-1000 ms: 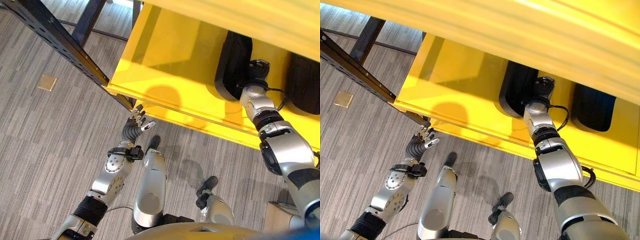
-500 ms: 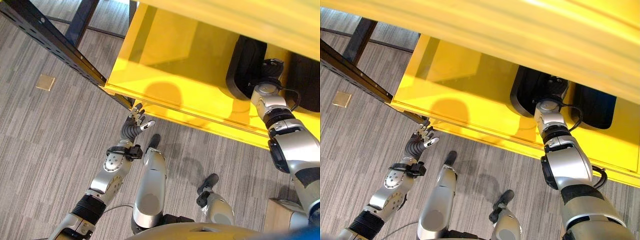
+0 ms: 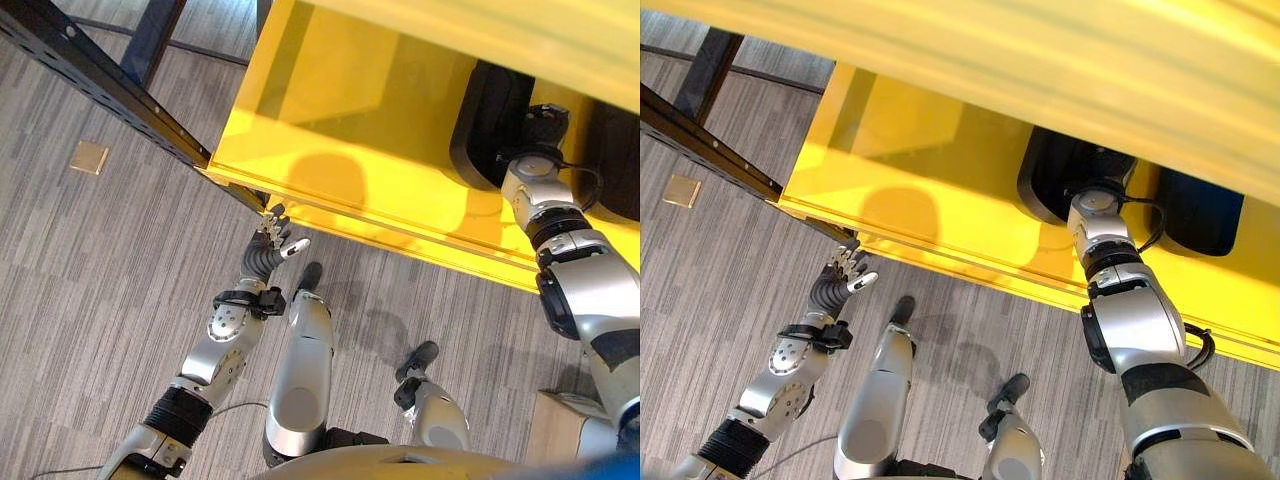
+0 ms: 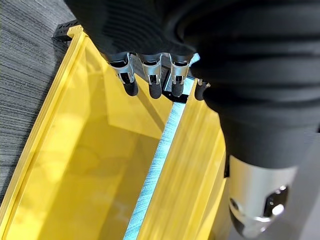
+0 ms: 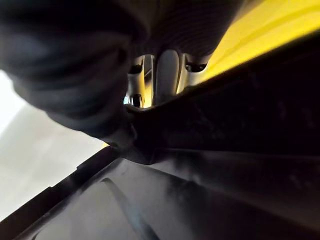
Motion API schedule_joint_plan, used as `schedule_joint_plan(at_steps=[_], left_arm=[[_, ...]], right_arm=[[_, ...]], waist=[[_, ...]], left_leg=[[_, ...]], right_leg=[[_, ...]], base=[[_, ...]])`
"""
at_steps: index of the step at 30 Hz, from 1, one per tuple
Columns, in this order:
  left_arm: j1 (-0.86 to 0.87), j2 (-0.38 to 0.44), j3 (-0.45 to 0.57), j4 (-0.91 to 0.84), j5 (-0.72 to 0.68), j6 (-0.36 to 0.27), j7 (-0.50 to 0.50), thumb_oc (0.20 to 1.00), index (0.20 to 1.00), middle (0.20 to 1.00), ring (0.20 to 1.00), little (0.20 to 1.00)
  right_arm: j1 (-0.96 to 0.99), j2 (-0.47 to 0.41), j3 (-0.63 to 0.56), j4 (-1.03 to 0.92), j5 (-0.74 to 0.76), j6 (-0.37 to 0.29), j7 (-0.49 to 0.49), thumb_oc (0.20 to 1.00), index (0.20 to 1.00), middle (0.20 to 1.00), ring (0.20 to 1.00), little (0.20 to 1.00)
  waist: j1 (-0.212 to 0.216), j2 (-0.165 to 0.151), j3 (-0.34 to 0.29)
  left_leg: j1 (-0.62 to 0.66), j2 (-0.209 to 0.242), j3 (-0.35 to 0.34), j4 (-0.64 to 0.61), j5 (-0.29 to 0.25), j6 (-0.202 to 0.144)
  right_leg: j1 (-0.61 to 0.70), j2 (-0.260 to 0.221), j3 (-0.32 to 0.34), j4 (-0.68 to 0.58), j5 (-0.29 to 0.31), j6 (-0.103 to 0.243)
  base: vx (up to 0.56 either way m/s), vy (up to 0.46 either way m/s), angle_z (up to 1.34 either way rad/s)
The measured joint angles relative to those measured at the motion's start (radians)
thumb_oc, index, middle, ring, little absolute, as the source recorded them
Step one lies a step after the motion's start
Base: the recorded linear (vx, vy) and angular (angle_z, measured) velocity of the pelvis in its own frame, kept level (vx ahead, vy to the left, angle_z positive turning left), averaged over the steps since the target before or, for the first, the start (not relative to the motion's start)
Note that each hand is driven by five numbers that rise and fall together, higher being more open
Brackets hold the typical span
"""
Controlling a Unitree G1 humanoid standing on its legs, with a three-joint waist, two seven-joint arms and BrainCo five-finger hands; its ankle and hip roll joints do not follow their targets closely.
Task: Move parts from the plastic box to the shelf.
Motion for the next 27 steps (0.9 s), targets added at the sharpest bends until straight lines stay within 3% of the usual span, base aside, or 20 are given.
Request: schedule_joint_plan(at_steps=[12, 19, 27], left_arm=[[-0.002, 0.002, 0.002, 0.001, -0.001, -0.02, 0.019, 1.0, 1.0, 1.0, 1.0, 1.0], [0.002, 0.002, 0.004, 0.001, -0.002, -0.021, 0.024, 1.0, 1.0, 1.0, 1.0, 1.0], [0.001, 0.002, 0.012, 0.001, -0.001, -0.021, 0.026, 1.0, 1.0, 1.0, 1.0, 1.0]], right_arm=[[0.0, 0.046, -0.009, -0.349, 0.0, -0.073, -0.064, 1.0, 1.0, 1.0, 1.0, 1.0], [0.01, 0.067, -0.011, -0.508, -0.006, -0.084, -0.096, 1.0, 1.0, 1.0, 1.0, 1.0], [0.081, 0.068, -0.027, -0.751, -0.105, -0.099, -0.133, 1.0, 1.0, 1.0, 1.0, 1.0]], waist=[[-0.015, -0.013, 0.006], [-0.034, -0.015, 0.008], [-0.039, -0.019, 0.009]], left_leg=[[-0.004, 0.0, 0.001, 0.006, -0.001, 0.003], [-0.006, 0.0, 0.002, 0.01, -0.002, 0.003], [-0.006, 0.0, 0.004, 0.016, -0.005, 0.006]], right_leg=[[-0.002, 0.0, 0.002, 0.0, 0.002, -0.003], [-0.004, 0.0, 0.004, 0.001, 0.002, -0.004], [-0.003, -0.001, 0.006, 0.004, 0.002, -0.004]], base=[[0.0, 0.0, 0.0], [0.0, 0.0, 0.0], [0.0, 0.0, 0.0]])
